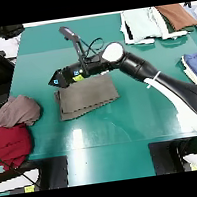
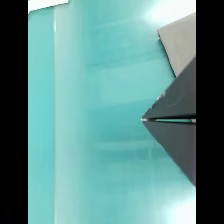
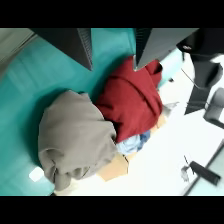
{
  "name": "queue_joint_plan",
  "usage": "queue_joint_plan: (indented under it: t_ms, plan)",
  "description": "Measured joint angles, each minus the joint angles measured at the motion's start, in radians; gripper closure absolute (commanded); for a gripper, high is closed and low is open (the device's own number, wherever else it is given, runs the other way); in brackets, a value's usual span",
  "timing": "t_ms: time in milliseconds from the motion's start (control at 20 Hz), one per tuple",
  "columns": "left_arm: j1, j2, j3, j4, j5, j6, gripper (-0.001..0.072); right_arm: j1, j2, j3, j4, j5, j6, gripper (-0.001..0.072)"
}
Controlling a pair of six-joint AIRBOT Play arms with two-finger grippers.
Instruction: Fold the shirts.
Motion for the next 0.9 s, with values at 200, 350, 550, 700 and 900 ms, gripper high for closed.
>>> queue_joint_plan:
  t_ms: [200,350,550,700,900]
  plan:
    - [0.014,0.022,0.002,0.004,-0.030,0.001,0.0684,-0.107,0.039,-0.082,-0.101,0.064,-0.015,0.0412]
    - [0.015,0.027,0.001,-0.018,-0.042,0.013,0.0684,-0.261,0.089,-0.217,-0.206,0.111,0.023,0.0124]
    - [-0.022,0.025,-0.009,-0.039,-0.050,0.043,0.0684,-0.484,0.074,-0.356,-0.270,0.188,0.077,0.0131]
    - [-0.073,0.009,-0.011,-0.043,-0.048,0.062,0.0683,-0.573,-0.005,-0.385,-0.249,0.250,0.090,0.0135]
    - [-0.135,-0.019,-0.012,-0.048,-0.042,0.074,0.0684,-0.562,-0.140,-0.321,-0.190,0.311,0.100,0.0139]
